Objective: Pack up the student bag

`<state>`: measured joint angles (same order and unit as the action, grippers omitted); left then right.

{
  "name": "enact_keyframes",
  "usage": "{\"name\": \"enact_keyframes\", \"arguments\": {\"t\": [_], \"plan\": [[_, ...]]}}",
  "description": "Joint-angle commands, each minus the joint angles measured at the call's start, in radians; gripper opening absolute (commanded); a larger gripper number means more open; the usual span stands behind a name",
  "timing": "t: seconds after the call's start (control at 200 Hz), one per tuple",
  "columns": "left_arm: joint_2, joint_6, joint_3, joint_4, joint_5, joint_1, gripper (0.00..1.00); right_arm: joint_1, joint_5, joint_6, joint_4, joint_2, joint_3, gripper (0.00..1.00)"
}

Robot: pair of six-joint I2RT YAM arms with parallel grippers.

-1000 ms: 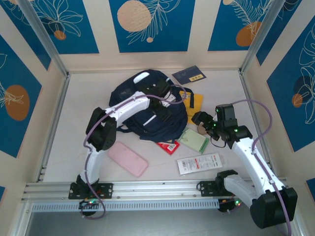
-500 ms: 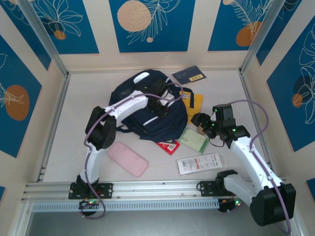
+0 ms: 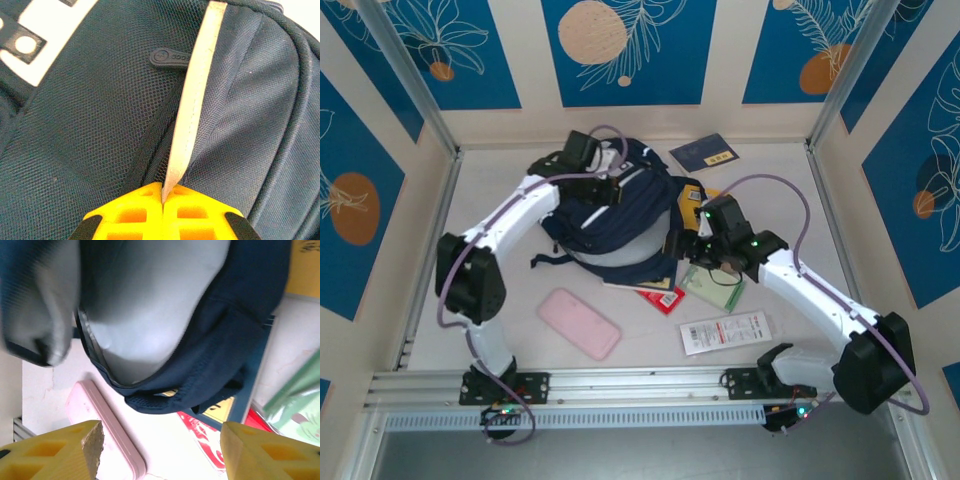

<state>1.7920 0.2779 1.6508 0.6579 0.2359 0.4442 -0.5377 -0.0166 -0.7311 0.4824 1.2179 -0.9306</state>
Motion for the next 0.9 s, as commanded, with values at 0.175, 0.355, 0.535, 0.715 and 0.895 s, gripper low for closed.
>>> {"name": "enact_keyframes", "arguments": {"t": [0.175, 0.355, 0.535, 0.715, 0.895], "plan": [[-0.175, 0.112, -0.028, -0.036, -0.044, -0.074, 0.0, -0.192, 0.045, 0.2, -0.096, 0.052, -0.028, 0.68], [-0.183, 0.145, -0.036, -0.03, -0.022, -0.114, 0.0, -0.391, 0.075, 0.41, -0.141, 0.161, -0.061, 0.81], [-0.108, 0.161, -0.019, -0.055, 0.055, -0.126, 0.0, -0.584, 0.146, 0.521, -0.015, 0.388, -0.221, 1.0], [-0.043, 0.149, -0.006, -0.06, 0.08, -0.129, 0.0, -0.703, 0.197, 0.514, 0.095, 0.598, -0.384, 0.99], [-0.029, 0.162, -0.04, -0.097, 0.109, -0.139, 0.0, -0.733, 0.205, 0.478, 0.156, 0.725, -0.5, 0.99]]}}
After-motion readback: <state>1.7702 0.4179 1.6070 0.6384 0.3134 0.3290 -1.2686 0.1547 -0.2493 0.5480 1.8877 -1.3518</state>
